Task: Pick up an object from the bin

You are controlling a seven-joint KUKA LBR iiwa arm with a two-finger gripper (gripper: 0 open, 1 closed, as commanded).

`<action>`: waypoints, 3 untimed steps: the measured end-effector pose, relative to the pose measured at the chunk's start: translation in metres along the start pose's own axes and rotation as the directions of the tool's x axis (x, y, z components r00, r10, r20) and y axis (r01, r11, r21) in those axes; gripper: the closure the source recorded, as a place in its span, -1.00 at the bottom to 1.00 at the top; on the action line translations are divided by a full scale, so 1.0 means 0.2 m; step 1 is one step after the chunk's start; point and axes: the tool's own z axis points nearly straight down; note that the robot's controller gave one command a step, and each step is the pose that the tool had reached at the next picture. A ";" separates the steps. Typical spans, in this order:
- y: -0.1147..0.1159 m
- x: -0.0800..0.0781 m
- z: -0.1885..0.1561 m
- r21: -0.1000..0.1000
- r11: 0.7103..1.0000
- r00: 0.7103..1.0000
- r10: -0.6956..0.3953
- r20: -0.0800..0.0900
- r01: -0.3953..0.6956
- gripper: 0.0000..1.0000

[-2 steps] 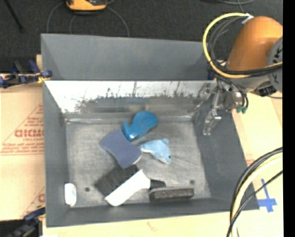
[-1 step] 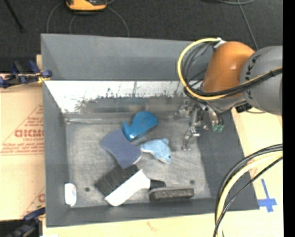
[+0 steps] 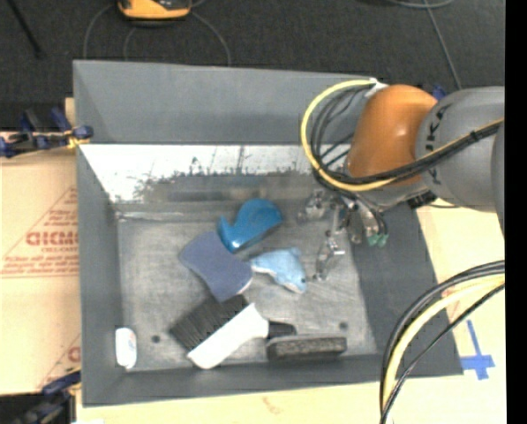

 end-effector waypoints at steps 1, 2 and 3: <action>0.15 0.04 -0.05 -0.001 0.991 0.991 0.130 0.007 -0.130 -1.00; 0.21 0.13 0.11 0.001 0.997 0.997 0.074 0.008 -0.074 -1.00; 0.18 0.13 0.15 -0.004 0.975 0.975 0.221 0.018 -0.221 1.00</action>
Offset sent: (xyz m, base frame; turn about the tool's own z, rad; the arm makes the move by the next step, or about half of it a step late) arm -0.0373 0.0435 -0.0349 0.0488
